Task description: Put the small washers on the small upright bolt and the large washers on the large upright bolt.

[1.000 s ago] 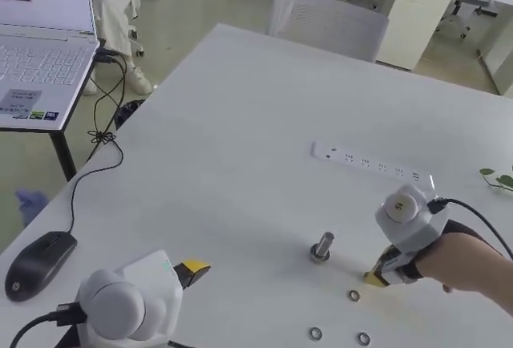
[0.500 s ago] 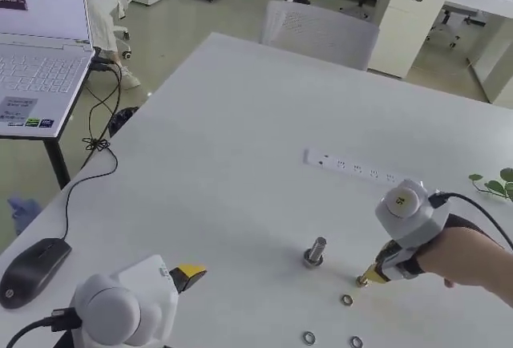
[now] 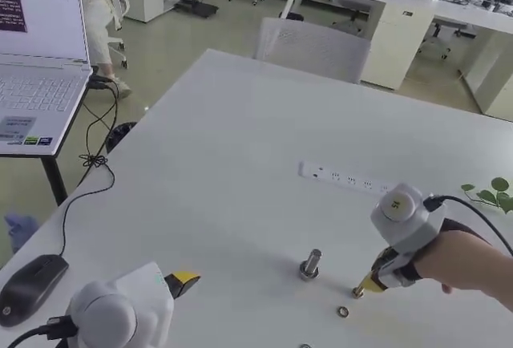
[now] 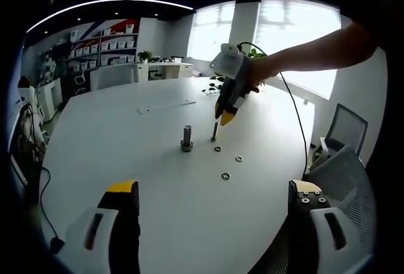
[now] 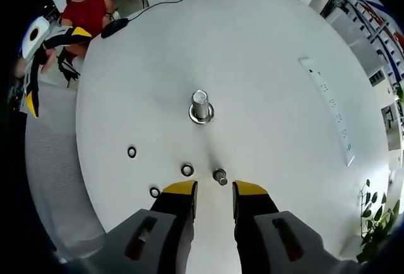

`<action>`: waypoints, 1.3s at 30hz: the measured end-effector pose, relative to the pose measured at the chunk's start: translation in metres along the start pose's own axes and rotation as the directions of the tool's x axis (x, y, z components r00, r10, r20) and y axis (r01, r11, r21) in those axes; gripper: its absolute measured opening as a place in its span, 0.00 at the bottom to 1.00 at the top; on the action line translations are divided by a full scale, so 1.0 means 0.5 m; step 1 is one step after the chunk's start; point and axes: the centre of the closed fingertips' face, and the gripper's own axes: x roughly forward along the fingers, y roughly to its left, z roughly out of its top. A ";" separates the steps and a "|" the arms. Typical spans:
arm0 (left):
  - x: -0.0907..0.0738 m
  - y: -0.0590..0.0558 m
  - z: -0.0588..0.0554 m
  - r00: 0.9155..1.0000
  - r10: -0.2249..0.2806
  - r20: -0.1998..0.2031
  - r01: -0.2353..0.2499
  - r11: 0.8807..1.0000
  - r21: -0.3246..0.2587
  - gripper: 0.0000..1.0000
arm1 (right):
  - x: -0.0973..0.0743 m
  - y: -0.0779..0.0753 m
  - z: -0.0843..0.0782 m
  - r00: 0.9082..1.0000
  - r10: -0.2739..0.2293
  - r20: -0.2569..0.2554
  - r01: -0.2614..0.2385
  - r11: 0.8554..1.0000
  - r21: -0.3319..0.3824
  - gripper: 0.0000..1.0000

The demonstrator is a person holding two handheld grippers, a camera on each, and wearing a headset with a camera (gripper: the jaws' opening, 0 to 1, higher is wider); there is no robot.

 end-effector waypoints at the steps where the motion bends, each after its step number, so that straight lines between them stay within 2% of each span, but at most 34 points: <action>1: 0.001 -0.003 -0.003 1.000 -0.001 -0.008 0.001 1.000 0.005 0.99 | -0.002 -0.001 0.001 1.000 -0.004 0.005 0.004 1.000 0.001 0.24; 11: -0.003 -0.008 0.003 1.000 0.000 0.005 0.000 1.000 0.011 0.99 | -0.008 0.020 -0.007 1.000 0.006 0.013 -0.007 1.000 0.005 0.24; 16: -0.006 -0.007 0.004 1.000 0.005 0.010 -0.005 1.000 0.012 0.99 | -0.012 0.049 -0.009 1.000 0.017 0.012 -0.017 1.000 -0.013 0.24; 23: -0.007 -0.010 -0.005 1.000 0.001 0.000 -0.001 1.000 0.010 0.97 | -0.013 0.088 0.002 0.999 0.031 0.011 -0.031 0.998 -0.053 0.24; 31: -0.010 -0.011 -0.012 1.000 0.002 -0.004 -0.002 1.000 0.008 0.97 | 0.008 0.092 0.005 0.999 0.041 0.005 -0.041 0.997 -0.060 0.24; 39: -0.016 -0.002 -0.011 1.000 0.014 0.003 -0.014 1.000 0.014 0.96 | 0.040 0.087 -0.008 0.999 0.047 0.011 -0.047 0.998 -0.040 0.25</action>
